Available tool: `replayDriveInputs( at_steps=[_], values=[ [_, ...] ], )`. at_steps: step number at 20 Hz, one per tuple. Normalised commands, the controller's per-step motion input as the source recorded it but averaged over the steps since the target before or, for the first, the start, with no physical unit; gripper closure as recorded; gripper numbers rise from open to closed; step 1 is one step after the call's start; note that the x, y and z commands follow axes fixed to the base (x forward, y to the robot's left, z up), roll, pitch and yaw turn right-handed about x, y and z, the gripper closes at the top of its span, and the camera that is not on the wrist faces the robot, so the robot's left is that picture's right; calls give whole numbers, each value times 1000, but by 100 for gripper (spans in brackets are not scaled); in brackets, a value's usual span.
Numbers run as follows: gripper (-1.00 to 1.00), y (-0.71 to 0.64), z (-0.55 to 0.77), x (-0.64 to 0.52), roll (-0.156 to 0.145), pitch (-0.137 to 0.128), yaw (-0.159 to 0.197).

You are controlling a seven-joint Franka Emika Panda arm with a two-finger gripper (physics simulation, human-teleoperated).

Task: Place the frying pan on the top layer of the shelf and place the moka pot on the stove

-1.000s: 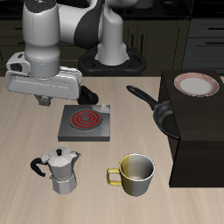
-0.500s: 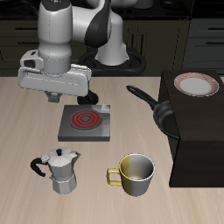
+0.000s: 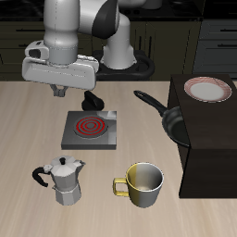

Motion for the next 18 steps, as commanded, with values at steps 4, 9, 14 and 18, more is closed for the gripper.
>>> replayDriveInputs(
  at_steps=[4,9,14,18],
  values=[
    [100,187,54,-299,24,-13,33],
    [100,100,61,-270,27,-21,4],
    [100,79,27,-264,2,-13,4],
    [100,8,44,-255,-16,-14,2]
  ],
)
